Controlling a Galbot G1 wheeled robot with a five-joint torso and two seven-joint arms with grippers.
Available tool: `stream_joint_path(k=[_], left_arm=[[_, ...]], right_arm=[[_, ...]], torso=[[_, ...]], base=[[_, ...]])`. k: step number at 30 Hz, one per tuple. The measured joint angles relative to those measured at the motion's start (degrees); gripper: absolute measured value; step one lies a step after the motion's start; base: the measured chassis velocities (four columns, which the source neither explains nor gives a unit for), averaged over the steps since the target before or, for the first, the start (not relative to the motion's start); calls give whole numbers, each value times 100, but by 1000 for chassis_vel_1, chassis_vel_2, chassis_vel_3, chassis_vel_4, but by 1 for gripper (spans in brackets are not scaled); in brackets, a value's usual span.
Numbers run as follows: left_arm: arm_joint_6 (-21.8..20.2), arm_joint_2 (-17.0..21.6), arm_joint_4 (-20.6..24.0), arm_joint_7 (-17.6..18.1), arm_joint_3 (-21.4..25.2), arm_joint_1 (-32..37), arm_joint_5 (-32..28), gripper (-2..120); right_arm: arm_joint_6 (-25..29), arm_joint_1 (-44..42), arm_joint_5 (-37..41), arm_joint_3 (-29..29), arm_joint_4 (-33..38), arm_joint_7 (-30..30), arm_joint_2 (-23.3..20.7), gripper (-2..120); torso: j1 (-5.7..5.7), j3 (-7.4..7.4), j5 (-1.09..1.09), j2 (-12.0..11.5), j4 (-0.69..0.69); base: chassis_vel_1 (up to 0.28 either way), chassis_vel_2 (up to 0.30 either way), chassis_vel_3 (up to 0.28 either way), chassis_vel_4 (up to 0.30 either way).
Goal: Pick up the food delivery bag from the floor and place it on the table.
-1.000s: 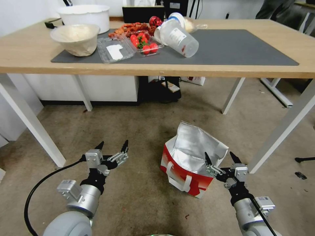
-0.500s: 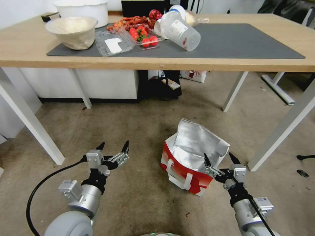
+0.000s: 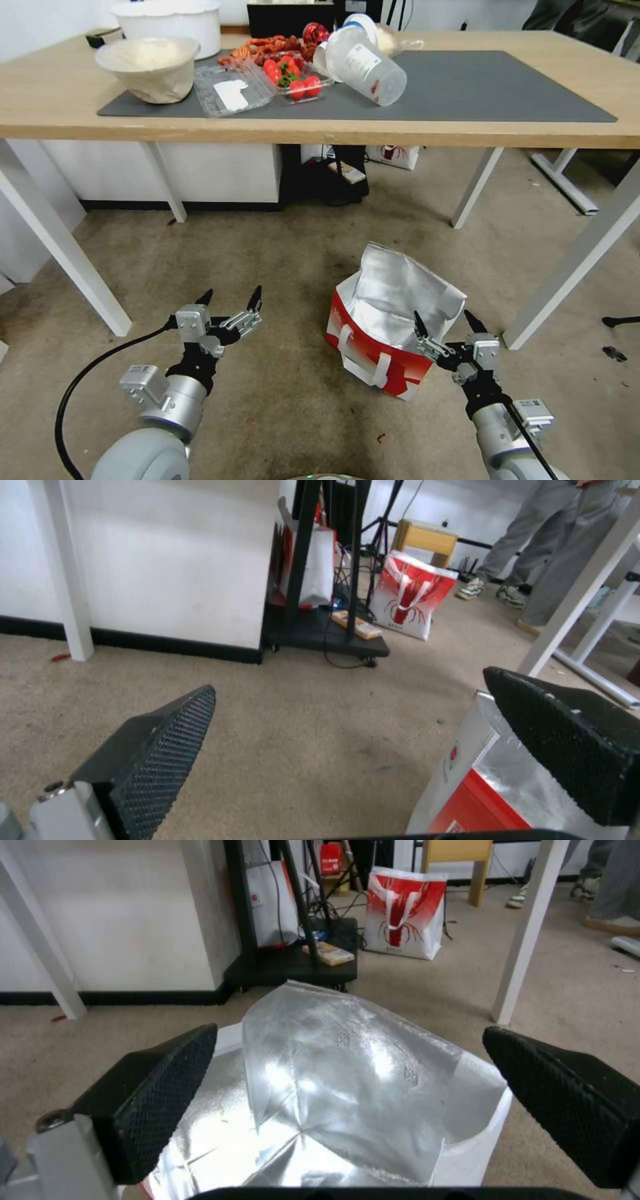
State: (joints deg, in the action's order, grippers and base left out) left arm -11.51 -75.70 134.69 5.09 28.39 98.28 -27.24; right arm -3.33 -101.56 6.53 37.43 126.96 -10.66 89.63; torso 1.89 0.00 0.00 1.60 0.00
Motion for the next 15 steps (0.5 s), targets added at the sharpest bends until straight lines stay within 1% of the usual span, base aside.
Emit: stream_joint_path(k=[7, 11, 15], left_arm=[[0, -7, 8, 17, 4, 1, -3, 100], [91, -15, -14, 29, 3, 3, -25, 100], [228, -15, -80, -34, 3, 14, -24, 100]], right_arm=[[-4, 4, 7, 2, -2, 1, -9, 100], [-5, -1, 11, 2, -2, 1, -17, 100], [4, -6, 27, 13, -2, -1, -41, 100]], torso=[[2, 0, 0, 7, 0], [2, 0, 0, 11, 0], [3, 0, 0, 15, 0]], base=[[0, 0, 0, 0], [0, 0, 0, 0], [0, 0, 0, 0]])
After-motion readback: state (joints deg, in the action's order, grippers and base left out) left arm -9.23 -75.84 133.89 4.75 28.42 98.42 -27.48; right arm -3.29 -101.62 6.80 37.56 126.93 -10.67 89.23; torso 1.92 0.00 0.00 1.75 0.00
